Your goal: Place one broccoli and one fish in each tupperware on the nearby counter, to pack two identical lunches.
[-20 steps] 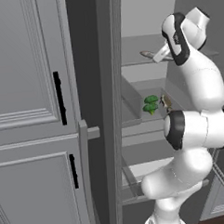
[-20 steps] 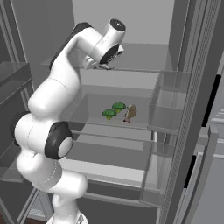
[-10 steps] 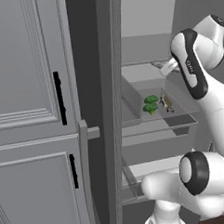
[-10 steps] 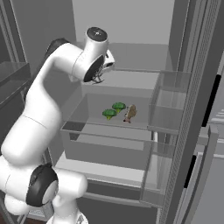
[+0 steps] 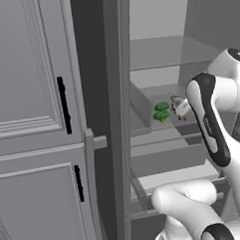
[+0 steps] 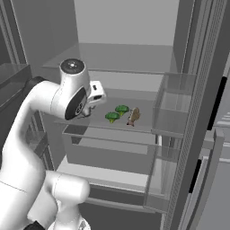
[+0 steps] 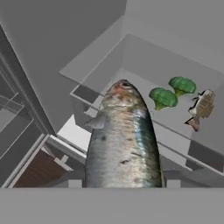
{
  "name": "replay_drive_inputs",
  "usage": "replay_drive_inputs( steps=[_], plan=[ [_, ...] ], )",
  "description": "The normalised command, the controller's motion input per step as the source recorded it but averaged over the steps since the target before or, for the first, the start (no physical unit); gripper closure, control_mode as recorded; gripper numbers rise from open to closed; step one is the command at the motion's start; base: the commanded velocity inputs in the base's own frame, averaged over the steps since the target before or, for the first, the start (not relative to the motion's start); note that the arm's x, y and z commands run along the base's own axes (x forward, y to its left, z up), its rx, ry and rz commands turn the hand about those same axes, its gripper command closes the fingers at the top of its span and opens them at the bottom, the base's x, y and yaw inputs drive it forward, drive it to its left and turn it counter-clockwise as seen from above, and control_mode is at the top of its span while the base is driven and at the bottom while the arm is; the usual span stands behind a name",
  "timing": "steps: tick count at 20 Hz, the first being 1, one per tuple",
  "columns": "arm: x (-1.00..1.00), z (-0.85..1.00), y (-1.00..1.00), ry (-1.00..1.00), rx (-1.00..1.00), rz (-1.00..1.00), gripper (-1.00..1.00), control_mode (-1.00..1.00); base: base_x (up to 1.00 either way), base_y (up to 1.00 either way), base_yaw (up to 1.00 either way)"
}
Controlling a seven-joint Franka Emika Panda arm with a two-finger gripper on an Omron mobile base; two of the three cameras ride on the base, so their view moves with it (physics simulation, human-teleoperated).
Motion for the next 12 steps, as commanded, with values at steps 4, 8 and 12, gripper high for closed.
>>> replay_drive_inputs(
  steps=[4,8,12],
  plan=[
    [-0.49,-0.42,0.01,0.06,-0.02,-0.04,1.00,1.00,-0.50,0.00,-0.03],
    [0.00,0.00,0.00,0.00,0.00,0.00,1.00,1.00,-1.00,0.00,-0.05],
    [0.00,0.00,0.00,0.00,0.00,0.00,1.00,1.00,-1.00,0.00,0.00]
  ],
)
